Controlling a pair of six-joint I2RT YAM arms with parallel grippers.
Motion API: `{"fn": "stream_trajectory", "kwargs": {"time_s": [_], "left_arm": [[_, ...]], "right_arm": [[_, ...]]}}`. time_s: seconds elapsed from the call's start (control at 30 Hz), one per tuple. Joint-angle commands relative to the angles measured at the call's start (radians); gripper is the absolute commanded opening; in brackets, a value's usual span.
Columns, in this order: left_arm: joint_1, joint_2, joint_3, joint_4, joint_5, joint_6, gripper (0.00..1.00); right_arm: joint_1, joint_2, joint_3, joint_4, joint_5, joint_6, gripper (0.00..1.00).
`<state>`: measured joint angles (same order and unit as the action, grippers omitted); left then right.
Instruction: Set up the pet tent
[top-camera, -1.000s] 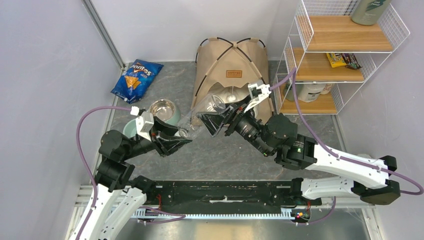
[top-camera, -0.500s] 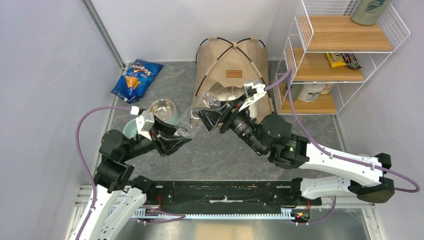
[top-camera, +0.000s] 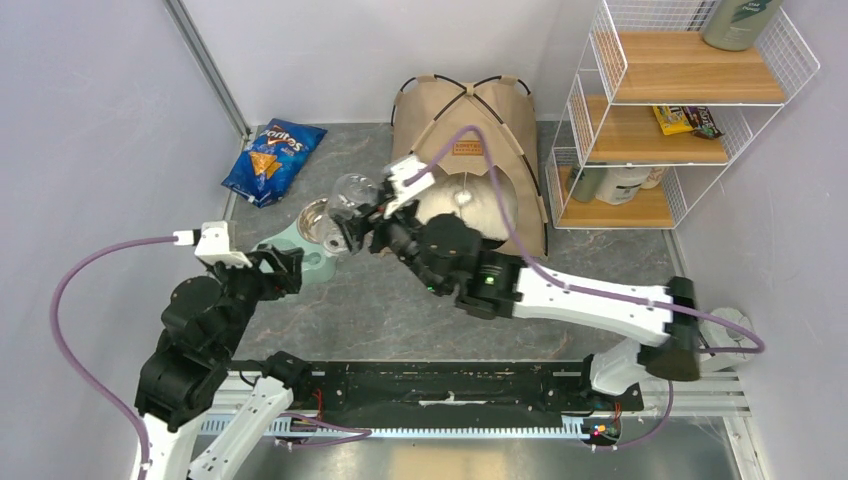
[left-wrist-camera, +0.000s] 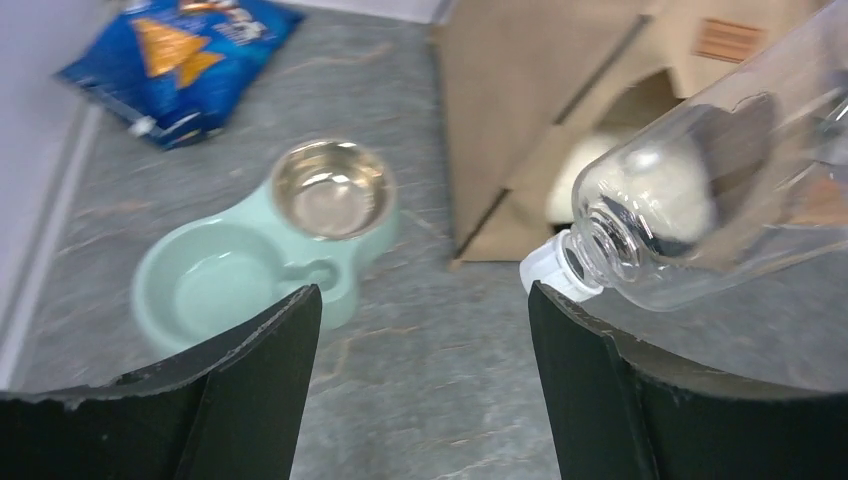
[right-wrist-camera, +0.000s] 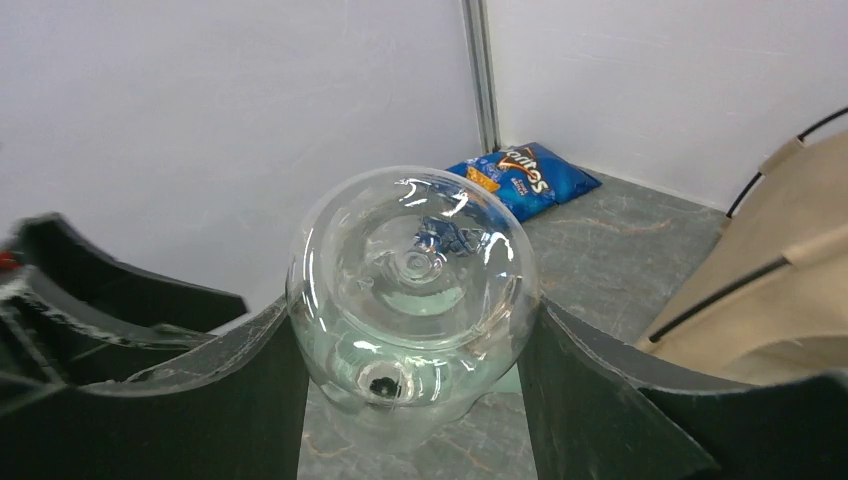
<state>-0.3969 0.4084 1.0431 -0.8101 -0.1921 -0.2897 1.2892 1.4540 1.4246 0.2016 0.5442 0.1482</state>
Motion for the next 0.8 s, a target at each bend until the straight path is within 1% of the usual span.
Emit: {"fn": "stream_trajectory", "kwargs": {"time_s": [0.0, 0.07, 0.13, 0.33, 0.4, 0.57, 0.77], "left_arm": [[0.002, -0.036, 0.054, -0.148, -0.319, -0.035, 0.81], [0.002, -0.043, 0.076, -0.163, -0.379, -0.036, 0.80], [0.002, -0.045, 0.100, -0.175, -0.406, -0.034, 0.80], [0.002, -0.051, 0.120, -0.181, -0.420, -0.034, 0.80], [0.001, -0.055, 0.126, -0.181, -0.426, -0.039, 0.80], [0.001, -0.064, 0.135, -0.177, -0.416, -0.036, 0.79], [0.002, -0.068, 0.136, -0.176, -0.405, -0.032, 0.79]], "right_arm": [[-0.007, 0.160, 0.098, 0.106, -0.037, -0.139, 0.47], [-0.019, 0.238, 0.141, 0.122, -0.061, -0.139, 0.48], [-0.034, 0.316, 0.180, 0.148, -0.099, -0.140, 0.48], [-0.084, 0.550, 0.344, 0.160, -0.182, -0.140, 0.48], [-0.095, 0.606, 0.383, 0.157, -0.199, -0.132, 0.48], [-0.122, 0.695, 0.427, 0.168, -0.226, -0.123, 0.48], [-0.143, 0.745, 0.462, 0.137, -0.261, -0.082, 0.47]]}}
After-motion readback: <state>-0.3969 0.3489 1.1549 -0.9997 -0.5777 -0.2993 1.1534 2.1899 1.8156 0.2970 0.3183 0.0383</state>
